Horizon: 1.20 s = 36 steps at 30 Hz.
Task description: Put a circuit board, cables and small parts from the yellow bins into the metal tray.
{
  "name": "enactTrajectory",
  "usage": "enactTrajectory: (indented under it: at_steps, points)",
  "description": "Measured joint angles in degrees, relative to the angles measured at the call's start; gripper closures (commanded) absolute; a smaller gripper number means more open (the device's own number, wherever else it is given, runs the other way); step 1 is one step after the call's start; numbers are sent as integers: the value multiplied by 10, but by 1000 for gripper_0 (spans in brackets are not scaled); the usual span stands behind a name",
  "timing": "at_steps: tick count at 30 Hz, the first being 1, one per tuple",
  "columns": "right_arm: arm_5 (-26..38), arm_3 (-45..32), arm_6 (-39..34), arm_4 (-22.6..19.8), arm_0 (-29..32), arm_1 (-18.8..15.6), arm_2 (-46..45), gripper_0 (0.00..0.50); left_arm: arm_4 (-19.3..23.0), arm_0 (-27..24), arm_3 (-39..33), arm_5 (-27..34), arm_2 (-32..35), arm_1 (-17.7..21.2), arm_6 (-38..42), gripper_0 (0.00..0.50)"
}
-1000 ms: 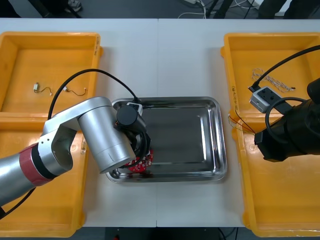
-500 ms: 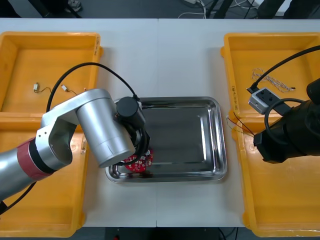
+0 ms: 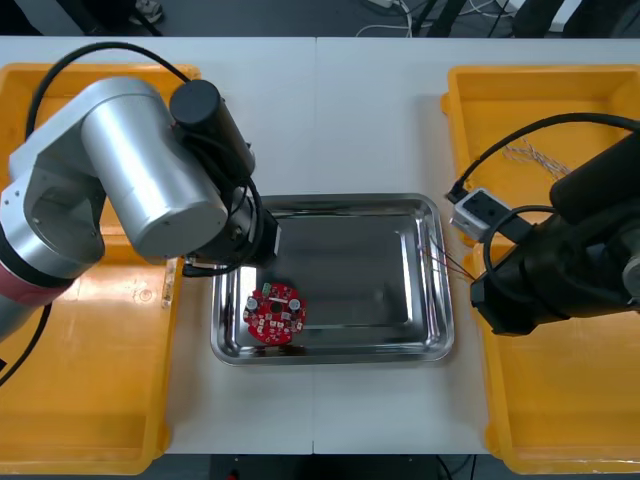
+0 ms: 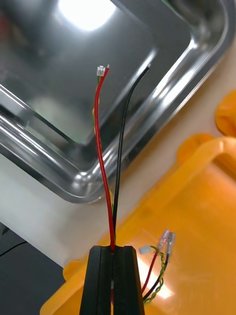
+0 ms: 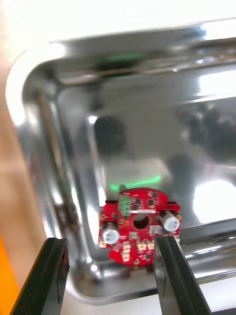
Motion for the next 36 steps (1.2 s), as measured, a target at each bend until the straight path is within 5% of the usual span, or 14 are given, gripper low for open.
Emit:
enactTrajectory:
  at_steps: [6,16,25,36]
  points:
    - [0,25,0,4,-47,32,51,500,44,-8,0,39,47,36,-30,0]
    - [0,73,1,72,-107,82,147,500,106,-8,37,78,164,91,-206,0]
    - [-23,111,67,121,-124,95,223,500,97,-9,141,80,240,104,-240,0]
    - [-64,158,216,153,-125,95,255,500,38,-9,247,52,297,104,-491,0]
